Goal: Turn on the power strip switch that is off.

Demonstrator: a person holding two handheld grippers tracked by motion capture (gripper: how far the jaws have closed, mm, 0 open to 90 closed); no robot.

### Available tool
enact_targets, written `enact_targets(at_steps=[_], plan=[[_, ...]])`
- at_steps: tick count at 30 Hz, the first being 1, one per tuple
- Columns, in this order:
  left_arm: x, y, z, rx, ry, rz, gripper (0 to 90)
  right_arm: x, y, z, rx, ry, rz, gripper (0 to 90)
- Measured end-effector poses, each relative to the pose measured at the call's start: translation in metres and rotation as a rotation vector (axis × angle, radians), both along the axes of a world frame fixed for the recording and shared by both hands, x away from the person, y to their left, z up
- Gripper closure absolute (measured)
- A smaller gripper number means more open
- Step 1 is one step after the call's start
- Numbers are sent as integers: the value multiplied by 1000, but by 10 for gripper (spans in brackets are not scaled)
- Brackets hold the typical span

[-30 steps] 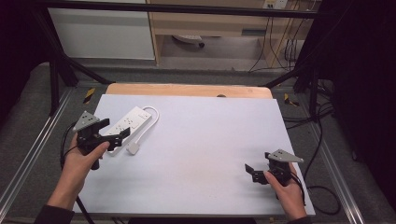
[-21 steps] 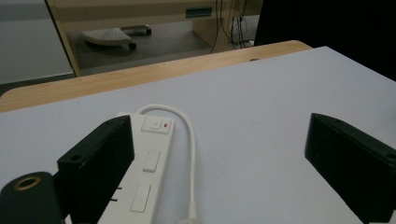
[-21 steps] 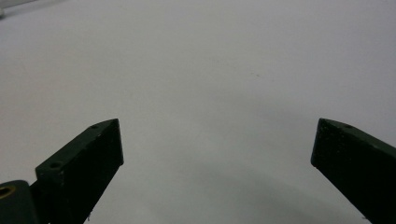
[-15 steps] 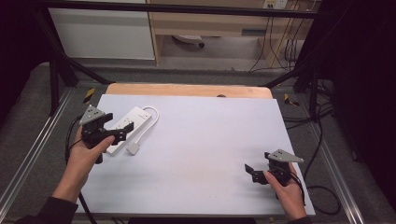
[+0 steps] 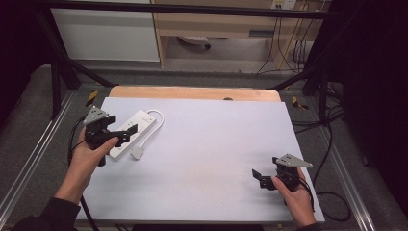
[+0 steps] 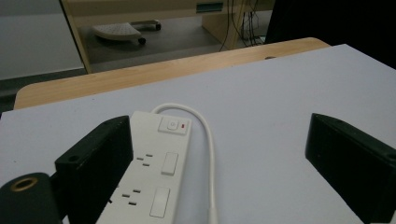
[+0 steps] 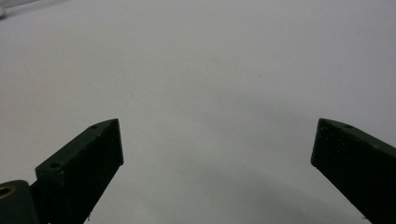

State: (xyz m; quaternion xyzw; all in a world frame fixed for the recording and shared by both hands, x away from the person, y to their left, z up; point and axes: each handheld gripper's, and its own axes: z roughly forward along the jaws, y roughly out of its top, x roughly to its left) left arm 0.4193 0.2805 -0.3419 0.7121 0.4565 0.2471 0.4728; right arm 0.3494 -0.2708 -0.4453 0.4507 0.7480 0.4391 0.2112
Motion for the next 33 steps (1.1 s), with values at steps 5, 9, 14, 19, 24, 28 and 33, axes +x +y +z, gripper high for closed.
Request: enact_targets(at_steps=[5,9,14,19,24,28,33], plan=[[6,1,-2,-13,20,2,80,0,0,0,1,1,1,28],[10,0,-2,2,26,9,84,0,0,0,1,1,2,28],[16,0,-5,14,32,18,87,0,0,0,1,1,1,28],[21,1,-7,16,38,26,91,0,0,0,1,1,2,28],[26,1,-12,32,56,29,96,0,0,0,2,2,3,29],[29,3,-15,45,68,36,99,0,0,0,2,3,3,29],[32,3,-17,50,77,38,110,0,0,0,3,2,3,29]])
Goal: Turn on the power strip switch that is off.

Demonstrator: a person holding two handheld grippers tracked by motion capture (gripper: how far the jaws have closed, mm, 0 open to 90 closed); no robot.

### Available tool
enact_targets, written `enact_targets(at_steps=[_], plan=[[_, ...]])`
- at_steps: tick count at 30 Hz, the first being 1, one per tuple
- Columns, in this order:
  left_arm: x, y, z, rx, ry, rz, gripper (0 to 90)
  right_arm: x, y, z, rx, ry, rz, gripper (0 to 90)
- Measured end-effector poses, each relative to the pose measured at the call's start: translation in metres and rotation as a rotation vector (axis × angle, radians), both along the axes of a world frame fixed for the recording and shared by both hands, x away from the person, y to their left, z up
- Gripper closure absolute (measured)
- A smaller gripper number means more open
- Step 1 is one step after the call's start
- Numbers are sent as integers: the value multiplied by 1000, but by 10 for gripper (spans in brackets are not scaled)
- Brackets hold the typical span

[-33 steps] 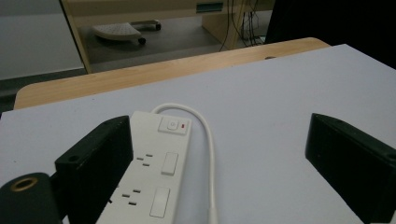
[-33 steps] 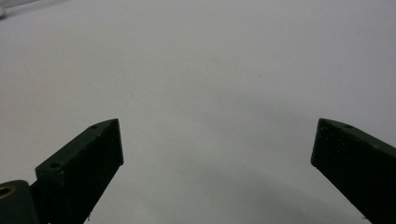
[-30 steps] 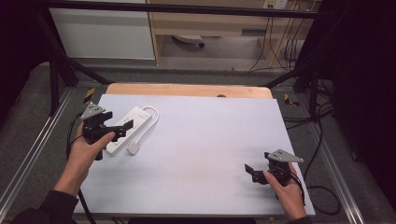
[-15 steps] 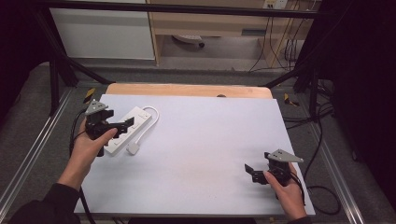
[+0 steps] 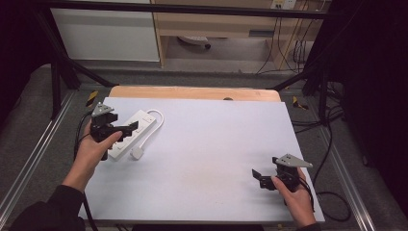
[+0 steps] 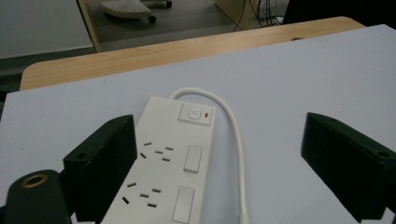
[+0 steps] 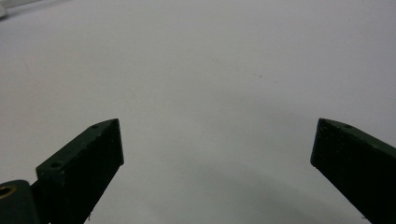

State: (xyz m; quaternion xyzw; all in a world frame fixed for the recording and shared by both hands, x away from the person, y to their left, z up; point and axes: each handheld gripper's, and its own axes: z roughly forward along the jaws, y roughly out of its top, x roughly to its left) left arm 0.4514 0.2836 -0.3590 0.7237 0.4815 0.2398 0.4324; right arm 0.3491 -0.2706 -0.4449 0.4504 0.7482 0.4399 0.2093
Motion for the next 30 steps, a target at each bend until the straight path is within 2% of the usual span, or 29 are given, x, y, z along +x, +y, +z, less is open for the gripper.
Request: enact_targets(at_steps=[8,23,30], plan=[[5,1,-5,15,19,-2,180,0,0,0,0,-1,0,29],[7,1,-8,23,41,-16,395,0,0,0,-2,0,1,29],[9,0,-9,25,70,-25,495,0,0,0,-1,4,-2,30]])
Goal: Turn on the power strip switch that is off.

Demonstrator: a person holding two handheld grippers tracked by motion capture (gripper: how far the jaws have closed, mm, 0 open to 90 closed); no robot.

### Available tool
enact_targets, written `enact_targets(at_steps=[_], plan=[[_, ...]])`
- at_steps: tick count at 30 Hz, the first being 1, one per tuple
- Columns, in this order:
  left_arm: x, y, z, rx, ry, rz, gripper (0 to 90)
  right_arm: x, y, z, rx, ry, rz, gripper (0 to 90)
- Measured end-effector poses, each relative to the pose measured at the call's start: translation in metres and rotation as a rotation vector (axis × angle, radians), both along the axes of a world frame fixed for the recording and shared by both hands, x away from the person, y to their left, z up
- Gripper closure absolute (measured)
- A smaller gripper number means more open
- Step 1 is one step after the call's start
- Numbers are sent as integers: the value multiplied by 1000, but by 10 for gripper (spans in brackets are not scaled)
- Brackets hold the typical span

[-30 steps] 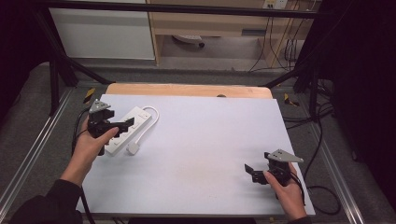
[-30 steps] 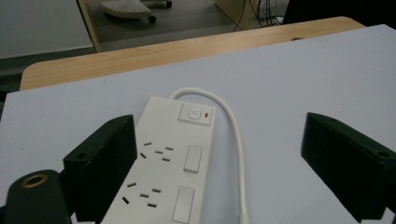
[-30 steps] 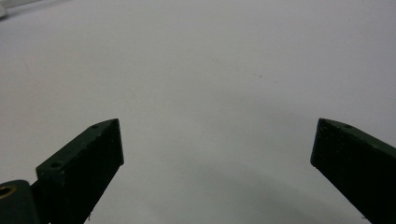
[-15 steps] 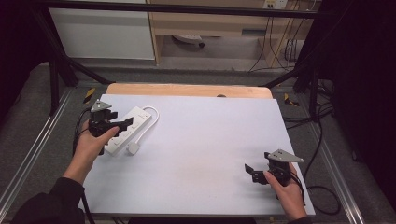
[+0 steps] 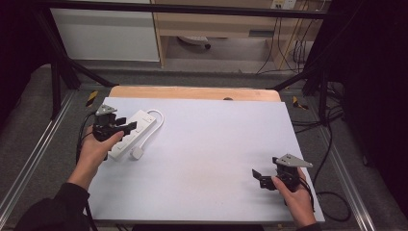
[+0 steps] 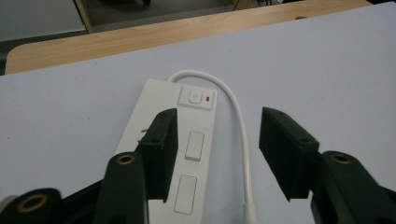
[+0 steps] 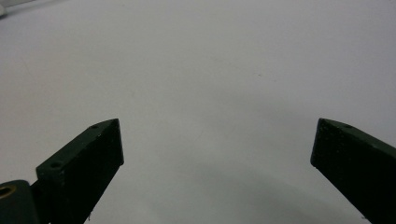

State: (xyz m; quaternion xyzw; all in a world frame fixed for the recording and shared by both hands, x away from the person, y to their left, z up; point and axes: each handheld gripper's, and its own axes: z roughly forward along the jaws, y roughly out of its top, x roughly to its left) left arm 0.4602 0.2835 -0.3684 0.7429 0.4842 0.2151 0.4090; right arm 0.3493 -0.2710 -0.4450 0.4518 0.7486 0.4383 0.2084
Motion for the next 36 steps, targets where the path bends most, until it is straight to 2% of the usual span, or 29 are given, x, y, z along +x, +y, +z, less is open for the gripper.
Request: enact_targets(at_steps=[8,19,28,36], plan=[[3,-2,-3,8,7,-2,591,0,0,0,-2,1,-3,30],[7,-3,-7,-5,24,-1,652,1,-1,0,-1,0,-2,29],[10,-5,-11,2,46,-11,692,0,-1,0,-2,1,-1,30],[10,-6,-14,1,40,-9,764,0,0,0,-6,4,0,30]])
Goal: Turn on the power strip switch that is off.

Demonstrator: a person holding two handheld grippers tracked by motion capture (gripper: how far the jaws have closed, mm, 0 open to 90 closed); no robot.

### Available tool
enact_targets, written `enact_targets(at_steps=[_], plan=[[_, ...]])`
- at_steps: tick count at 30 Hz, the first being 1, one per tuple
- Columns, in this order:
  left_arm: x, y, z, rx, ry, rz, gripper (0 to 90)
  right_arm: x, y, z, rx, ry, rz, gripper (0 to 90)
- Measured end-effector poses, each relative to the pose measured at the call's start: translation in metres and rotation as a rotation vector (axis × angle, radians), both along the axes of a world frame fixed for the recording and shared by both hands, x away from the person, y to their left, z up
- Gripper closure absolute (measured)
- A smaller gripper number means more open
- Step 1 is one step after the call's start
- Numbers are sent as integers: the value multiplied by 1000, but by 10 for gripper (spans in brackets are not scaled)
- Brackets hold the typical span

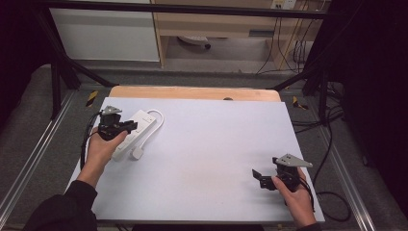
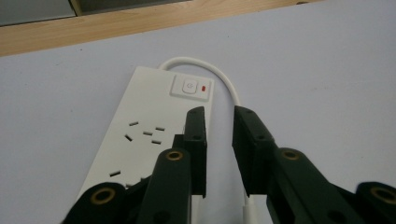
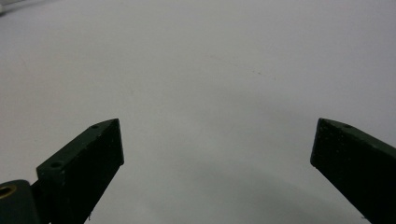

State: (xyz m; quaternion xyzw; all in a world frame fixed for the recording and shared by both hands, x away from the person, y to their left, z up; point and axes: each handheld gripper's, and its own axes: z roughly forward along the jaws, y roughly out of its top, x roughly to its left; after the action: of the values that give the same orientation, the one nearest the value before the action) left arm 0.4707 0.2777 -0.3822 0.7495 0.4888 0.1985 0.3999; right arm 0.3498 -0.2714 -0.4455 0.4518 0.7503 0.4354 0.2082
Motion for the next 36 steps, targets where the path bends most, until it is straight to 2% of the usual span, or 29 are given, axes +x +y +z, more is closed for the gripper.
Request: enact_targets(at_steps=[18,36], plan=[[0,-1,-5,-15,-8,-3,882,0,0,0,2,-3,-1,30],[0,-7,-8,-8,-13,-25,900,0,0,0,-2,-1,0,30]])
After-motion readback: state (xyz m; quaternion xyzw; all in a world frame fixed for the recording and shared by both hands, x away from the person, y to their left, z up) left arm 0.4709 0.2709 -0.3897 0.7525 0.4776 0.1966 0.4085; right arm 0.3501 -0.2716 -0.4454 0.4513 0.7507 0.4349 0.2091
